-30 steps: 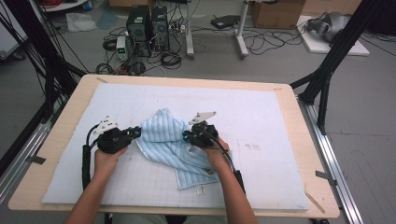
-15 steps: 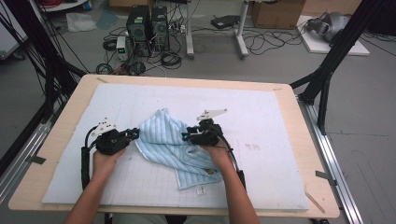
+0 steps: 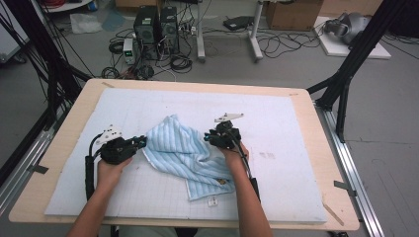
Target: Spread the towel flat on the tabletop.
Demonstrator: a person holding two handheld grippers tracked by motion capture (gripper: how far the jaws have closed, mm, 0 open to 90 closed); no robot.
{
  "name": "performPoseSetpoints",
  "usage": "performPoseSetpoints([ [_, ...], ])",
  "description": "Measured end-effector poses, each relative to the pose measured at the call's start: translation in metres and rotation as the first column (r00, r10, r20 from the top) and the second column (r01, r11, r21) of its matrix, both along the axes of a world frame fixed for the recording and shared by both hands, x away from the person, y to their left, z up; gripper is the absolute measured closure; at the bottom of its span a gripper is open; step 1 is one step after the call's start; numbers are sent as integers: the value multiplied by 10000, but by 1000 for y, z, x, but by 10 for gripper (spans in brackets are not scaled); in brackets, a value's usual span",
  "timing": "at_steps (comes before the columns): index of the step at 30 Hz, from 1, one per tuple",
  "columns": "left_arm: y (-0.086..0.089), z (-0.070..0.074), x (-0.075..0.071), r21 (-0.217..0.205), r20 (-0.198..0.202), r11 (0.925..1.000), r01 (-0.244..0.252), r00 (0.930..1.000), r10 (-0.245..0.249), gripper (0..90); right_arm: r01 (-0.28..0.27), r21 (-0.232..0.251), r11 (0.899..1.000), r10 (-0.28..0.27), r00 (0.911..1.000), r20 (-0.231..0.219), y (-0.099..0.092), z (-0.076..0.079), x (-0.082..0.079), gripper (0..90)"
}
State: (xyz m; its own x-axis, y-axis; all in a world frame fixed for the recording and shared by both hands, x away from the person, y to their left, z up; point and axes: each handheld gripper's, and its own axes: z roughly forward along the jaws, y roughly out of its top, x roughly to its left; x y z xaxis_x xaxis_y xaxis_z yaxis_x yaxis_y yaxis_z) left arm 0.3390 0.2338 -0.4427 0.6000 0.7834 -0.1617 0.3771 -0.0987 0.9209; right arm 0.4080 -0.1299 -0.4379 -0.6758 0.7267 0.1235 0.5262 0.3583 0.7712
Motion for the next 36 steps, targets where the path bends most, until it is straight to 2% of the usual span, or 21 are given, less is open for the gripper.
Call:
performPoseSetpoints([
  [1,0,0,0,10,-16,10000,27,10000,-27,838,0,0,10000,0,10000,0,0,0,0,660],
  [2,0,0,0,11,-5,10000,26,10000,-26,838,-377,-10,9993,377,9991,-200,9,-1,2,626],
  [5,0,0,0,34,-4,10000,55,10000,-55,837,-879,-214,9959,880,9961,7,23,-2,0,584],
  [7,0,0,0,34,-20,10000,64,10000,-64,837,-1198,-427,9919,1191,9927,-186,32,-5,1,561],
  [8,0,0,0,40,-24,9999,94,10000,-94,837,-1198,-427,9919,1191,9927,-186,32,-5,1,561],
  [9,0,0,0,33,-27,10000,85,10000,-85,837,-1326,-799,9879,1319,9912,-141,39,-7,0,527],
  [13,0,-1,0,31,-57,10000,75,10000,-75,837,-1336,-1060,9853,1334,9910,-90,45,-8,0,513],
  [16,0,-1,0,32,-81,9999,95,9999,-95,836,-1467,-1057,9835,1469,9891,-63,46,-8,0,652],
  [17,0,-1,0,32,-81,9999,95,9999,-95,836,-1467,-1057,9835,1469,9891,-63,46,-8,0,652],
  [19,0,-2,1,46,-96,9999,106,9999,-106,836,-1518,-927,9841,1508,9884,-183,45,-7,0,782],
  [20,0,-2,1,65,-103,9999,105,9999,-105,835,-1608,-757,9841,1589,9868,-303,45,-7,0,816],
  [22,1,-2,1,54,-71,9999,94,9999,-94,835,-1644,-1095,9803,1653,9863,-14,44,-5,0,850],
  [23,1,-2,1,54,-71,9999,94,9999,-94,832,-1644,-1095,9803,1653,9863,-14,44,-5,0,850],
  [24,0,-2,1,10,-54,10000,61,10000,-61,831,-1324,-1189,9840,1372,9900,337,39,0,0,852],
  [26,-1,-1,1,-88,-33,10000,38,10000,-38,831,-837,-1156,9898,925,9931,725,29,6,1,852],
  [29,-4,-1,3,-149,11,9999,43,10000,-43,832,43,-1160,9932,94,9930,1175,12,14,5,852],
  [32,-7,-1,4,-271,53,9996,71,10000,-69,832,698,-1275,9894,-492,9862,1583,-1,20,9,852],
  [33,-11,-2,4,-408,27,9990,154,9999,-153,832,802,-1276,9886,-592,9852,1608,-3,21,11,852],
  [35,-13,-2,5,-414,30,9990,188,9998,-187,832,891,-1396,9862,-649,9834,1695,-5,23,14,852],
  [36,-17,-2,6,-527,7,9984,201,9998,-201,832,1072,-1814,9775,-708,9779,1966,-5,26,18,852],
])
